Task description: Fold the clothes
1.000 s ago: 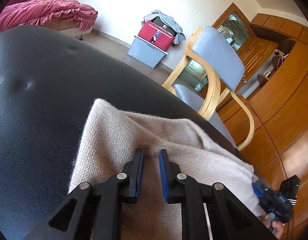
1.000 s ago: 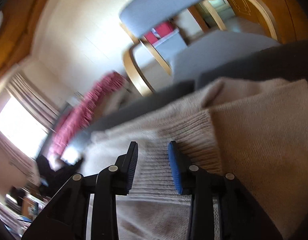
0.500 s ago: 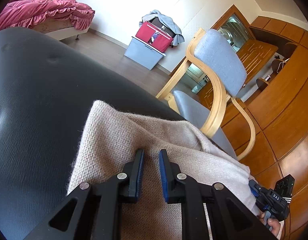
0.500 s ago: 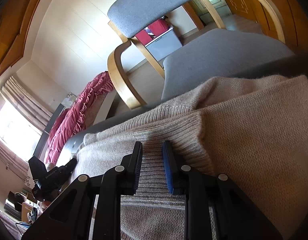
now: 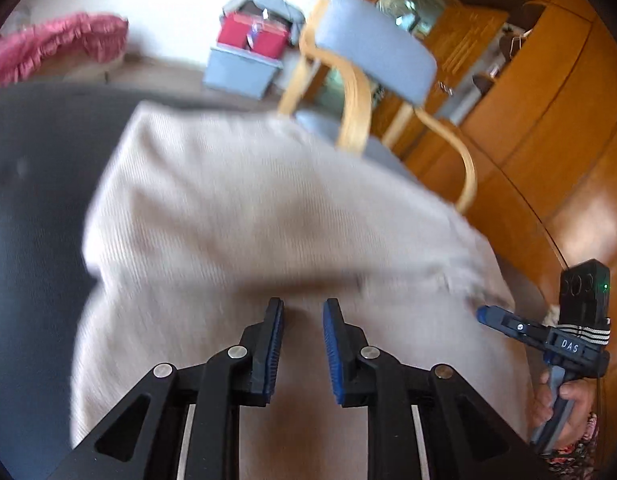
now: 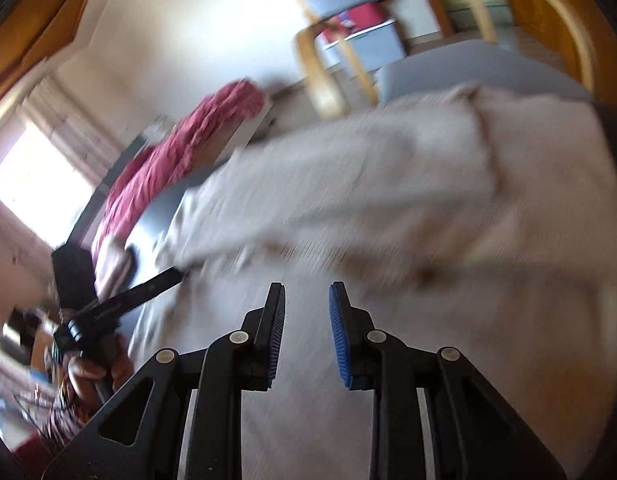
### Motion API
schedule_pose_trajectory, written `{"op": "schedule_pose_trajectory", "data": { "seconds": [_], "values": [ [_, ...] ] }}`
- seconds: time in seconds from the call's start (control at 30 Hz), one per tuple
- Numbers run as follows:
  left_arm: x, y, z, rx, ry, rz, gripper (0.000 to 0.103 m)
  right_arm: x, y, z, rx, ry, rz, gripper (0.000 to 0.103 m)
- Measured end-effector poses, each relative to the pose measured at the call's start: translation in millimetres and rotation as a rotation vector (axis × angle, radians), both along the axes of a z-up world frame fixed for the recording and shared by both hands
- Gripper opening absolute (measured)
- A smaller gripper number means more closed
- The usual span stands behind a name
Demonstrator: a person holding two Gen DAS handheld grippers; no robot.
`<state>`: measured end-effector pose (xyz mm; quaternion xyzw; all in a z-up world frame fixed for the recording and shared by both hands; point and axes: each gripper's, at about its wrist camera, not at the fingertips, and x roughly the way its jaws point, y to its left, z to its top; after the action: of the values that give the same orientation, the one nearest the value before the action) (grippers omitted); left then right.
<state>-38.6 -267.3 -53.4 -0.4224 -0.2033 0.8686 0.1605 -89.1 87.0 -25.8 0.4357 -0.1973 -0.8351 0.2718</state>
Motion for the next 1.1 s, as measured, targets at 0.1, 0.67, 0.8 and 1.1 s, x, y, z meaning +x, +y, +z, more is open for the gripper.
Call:
{"op": "schedule_pose_trajectory", "data": {
  "seconds": [0.1, 0.67, 0.8, 1.1],
  "values": [
    [9, -31, -7, 0.121, -0.017, 0.052, 0.019, 14, 19, -7, -0.037, -0.008, -0.039, 0.025],
    [51, -58, 16, 0.01, 0.019, 0.133, 0.021, 87, 82, -19, -0.154, -0.001, -0.177, 0.026],
    [67, -40, 12, 0.09, 0.026, 0.056, 0.024, 102, 90, -16, -0.166, 0.009, -0.195, 0.026],
    [63, -57, -12, 0.206, -0.027, 0.045, 0.018, 61, 108, -28, -0.172, -0.038, -0.267, 0.025]
  ]
}}
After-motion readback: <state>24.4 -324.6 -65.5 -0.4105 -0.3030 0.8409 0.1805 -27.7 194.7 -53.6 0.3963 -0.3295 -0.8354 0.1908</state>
